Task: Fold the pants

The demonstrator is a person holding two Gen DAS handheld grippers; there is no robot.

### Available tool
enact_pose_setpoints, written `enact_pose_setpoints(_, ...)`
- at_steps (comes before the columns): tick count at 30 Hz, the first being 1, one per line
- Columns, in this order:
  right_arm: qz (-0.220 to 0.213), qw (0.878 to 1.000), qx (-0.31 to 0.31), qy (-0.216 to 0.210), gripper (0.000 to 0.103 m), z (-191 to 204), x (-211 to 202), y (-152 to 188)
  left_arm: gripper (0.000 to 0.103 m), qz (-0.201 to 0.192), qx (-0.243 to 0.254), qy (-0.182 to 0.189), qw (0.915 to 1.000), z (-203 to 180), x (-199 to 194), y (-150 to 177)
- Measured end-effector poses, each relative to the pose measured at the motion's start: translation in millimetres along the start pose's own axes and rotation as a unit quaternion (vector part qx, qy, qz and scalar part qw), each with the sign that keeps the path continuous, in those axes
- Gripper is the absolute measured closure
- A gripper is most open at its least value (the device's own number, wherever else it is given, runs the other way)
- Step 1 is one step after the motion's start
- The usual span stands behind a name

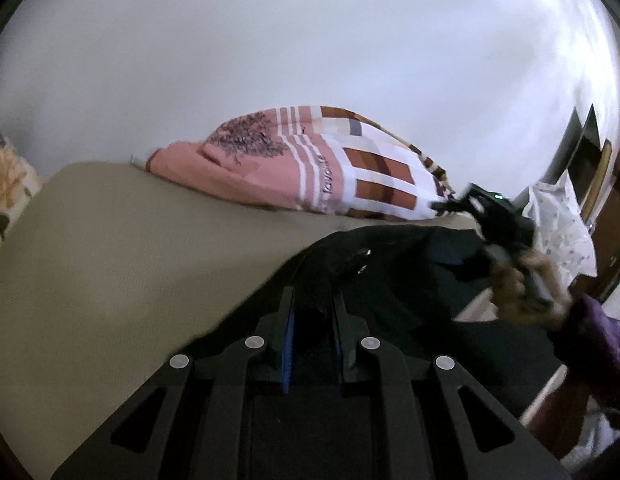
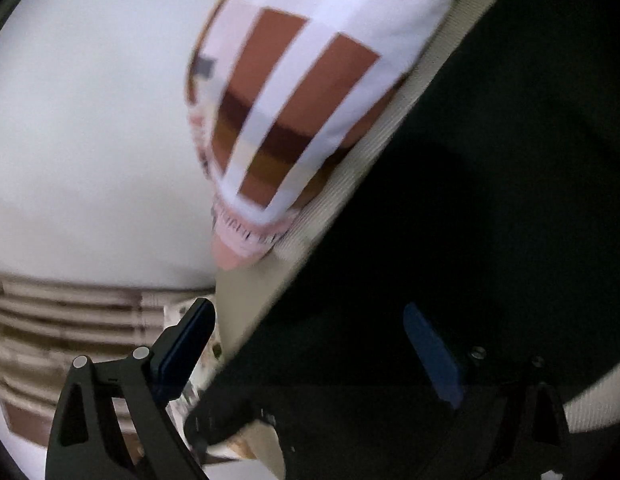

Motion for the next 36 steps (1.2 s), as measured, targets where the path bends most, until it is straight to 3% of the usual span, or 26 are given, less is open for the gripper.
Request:
enact_pose_setpoints(2,-0.005,1.000,-0.001,0.010,0.013,0,6,-11,0.087,0.003,-0.011,0.002,0.9999,-5,-4,9)
enact_pose_setpoints(3,-0.011,1.000,-0.002,0.021,0.034,-2,6,-14,0.087,0.006,-0.017,0.004,0.9998,-6,-6,13)
enact_pose_setpoints(4,-0.015,0.999,-0.003,0.034,0.069,-4,8,-18,0.087,0.010,-0.021,0.005,0.9997,-8,-6,17)
enact_pose_setpoints(6,-0.015,0.997,-0.013,0.075,0.090,-11,8,-19,0.087,0.019,-0.031,0.005,0.9993,-9,-7,25)
enact_pose_setpoints(10,-0.043,0.992,-0.059,0.103,0.093,-10,-13,5,0.087,0.034,-0.066,0.004,0.9972,-1,-11,36)
enact_pose_setpoints(14,-0.068,0.986,-0.107,0.110,0.094,-10,-51,60,0.086,0.044,-0.101,-0.002,0.9939,13,-29,50)
enact_pose_setpoints(20,-0.039,0.988,-0.114,0.097,0.095,-35,-94,150,0.086,0.069,-0.130,-0.029,0.9887,27,-49,83)
enact_pose_setpoints(26,0.011,0.988,-0.107,0.114,0.095,-80,-95,222,0.085,0.093,-0.139,-0.063,0.9838,41,-64,122)
enact_pose_setpoints(31,0.047,0.988,-0.082,0.120,0.097,-117,-76,246,0.086,0.123,-0.136,-0.101,0.9779,52,-61,157)
enact_pose_setpoints(34,0.045,0.988,-0.088,0.119,0.096,-112,-74,247,0.086,0.126,-0.123,-0.136,0.9749,63,-62,168)
enact_pose_setpoints(36,0.053,0.988,-0.088,0.118,0.096,-111,-73,251,0.086,0.127,-0.141,-0.135,0.9725,71,-67,171)
Point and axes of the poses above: each gripper's, at about its wrist camera, not at the fingertips, and x roughly the way its jaws point, z to its left, y to its underside, the point moved 8 cm from there along x, roughly the way its jaws point, and after that the axes turned 4 degrees about y, right-handed, at the moved point
